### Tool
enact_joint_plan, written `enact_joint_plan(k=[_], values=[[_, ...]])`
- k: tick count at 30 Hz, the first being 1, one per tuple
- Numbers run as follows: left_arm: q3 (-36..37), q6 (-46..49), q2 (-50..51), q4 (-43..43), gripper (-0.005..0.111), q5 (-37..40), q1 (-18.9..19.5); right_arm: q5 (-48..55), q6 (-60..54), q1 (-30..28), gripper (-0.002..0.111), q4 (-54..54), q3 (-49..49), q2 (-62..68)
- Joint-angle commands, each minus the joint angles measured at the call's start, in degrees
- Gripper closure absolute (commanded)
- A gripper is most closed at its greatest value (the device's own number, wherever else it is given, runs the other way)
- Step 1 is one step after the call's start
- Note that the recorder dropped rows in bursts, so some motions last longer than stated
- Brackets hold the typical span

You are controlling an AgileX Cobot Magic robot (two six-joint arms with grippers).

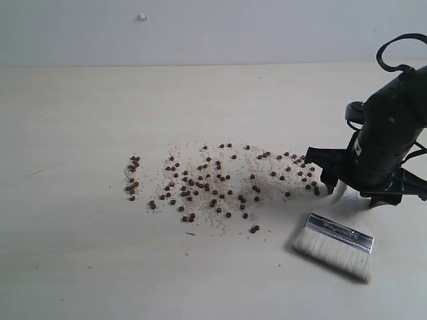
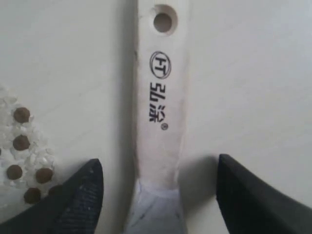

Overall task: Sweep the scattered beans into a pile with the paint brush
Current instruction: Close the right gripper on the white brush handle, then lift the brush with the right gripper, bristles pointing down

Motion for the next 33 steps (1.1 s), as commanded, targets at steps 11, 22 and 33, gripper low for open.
enact_joint_plan(k=[11,22,33], values=[[0.19,0.15,-0.37,-0.31,0.107,0.00,-0.23,-1.82,1.64,0.12,0.047,-1.27,0.12,0.55],[0.19,0.15,-0.37,-0.31,0.107,0.00,-0.23,0.03,0.01,0.12,0.091,-1.37,0.12,0.55],[0.19,0.15,-0.37,-0.31,0.107,0.00,-0.23,1.55,-12.02,0.12,0.108,-7.83,0.04,0.32]])
